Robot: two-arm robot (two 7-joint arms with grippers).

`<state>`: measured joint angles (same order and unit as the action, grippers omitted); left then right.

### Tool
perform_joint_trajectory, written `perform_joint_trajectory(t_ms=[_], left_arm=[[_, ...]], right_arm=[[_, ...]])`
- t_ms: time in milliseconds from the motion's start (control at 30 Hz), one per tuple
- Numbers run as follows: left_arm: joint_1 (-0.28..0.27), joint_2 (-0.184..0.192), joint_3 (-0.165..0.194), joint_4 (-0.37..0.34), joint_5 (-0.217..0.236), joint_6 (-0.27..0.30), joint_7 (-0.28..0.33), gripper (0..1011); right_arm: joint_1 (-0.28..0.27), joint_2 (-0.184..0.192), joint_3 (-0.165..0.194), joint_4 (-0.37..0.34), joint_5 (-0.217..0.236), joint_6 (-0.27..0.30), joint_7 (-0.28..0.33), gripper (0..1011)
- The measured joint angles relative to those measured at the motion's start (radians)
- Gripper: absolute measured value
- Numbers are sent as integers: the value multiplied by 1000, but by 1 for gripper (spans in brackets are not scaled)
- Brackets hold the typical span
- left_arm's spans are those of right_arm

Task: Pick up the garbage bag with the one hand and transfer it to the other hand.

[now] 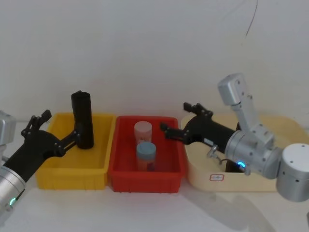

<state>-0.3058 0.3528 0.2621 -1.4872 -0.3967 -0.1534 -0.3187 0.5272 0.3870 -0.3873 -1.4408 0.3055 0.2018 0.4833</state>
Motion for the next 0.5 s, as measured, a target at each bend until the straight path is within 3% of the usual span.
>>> perform_joint_trajectory(t_ms=[500], left_arm=[[0, -3, -16, 34, 4, 10, -5, 1003]], right_arm=[[-9, -59, -57, 30, 40, 32, 21, 1001]])
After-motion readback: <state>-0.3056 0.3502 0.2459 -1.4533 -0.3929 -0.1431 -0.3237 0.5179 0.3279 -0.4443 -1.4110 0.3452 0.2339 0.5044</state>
